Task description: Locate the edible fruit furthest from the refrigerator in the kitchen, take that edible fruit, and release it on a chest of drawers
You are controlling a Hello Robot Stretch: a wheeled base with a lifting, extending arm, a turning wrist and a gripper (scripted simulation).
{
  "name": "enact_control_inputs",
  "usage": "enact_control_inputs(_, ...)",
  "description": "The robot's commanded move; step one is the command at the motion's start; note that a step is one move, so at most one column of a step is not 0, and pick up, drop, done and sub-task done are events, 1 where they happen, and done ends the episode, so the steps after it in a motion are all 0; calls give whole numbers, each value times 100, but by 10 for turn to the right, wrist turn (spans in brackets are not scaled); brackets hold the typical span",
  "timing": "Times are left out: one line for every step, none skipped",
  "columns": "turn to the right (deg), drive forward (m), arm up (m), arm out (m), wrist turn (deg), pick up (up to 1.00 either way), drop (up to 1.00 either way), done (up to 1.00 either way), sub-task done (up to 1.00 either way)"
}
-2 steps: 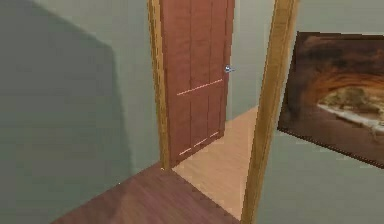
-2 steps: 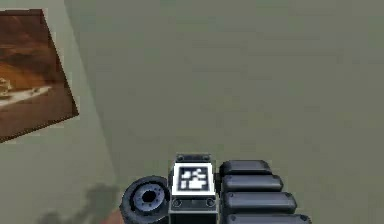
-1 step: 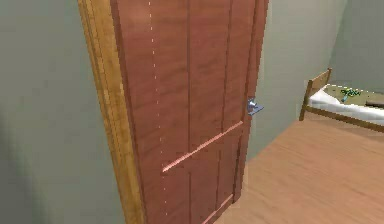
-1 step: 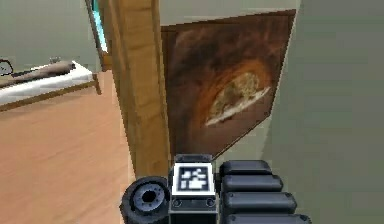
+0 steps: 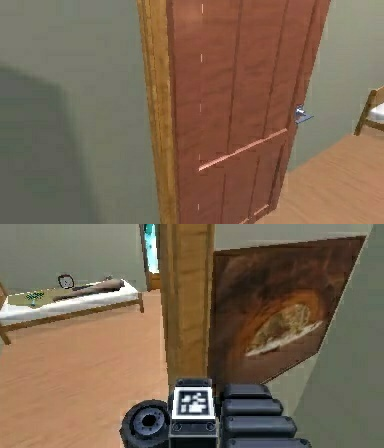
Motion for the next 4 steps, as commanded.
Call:
enact_control_inputs(0, 5, 0, 0, 0, 0, 0, 0, 0)
enact_control_inputs(450, 0, 0, 0, 0, 0, 0, 0, 0)
enact_control_inputs(90, 0, 0, 0, 0, 0, 0, 0, 0)
enact_control_inputs(0, 75, 0, 0, 0, 0, 0, 0, 0)
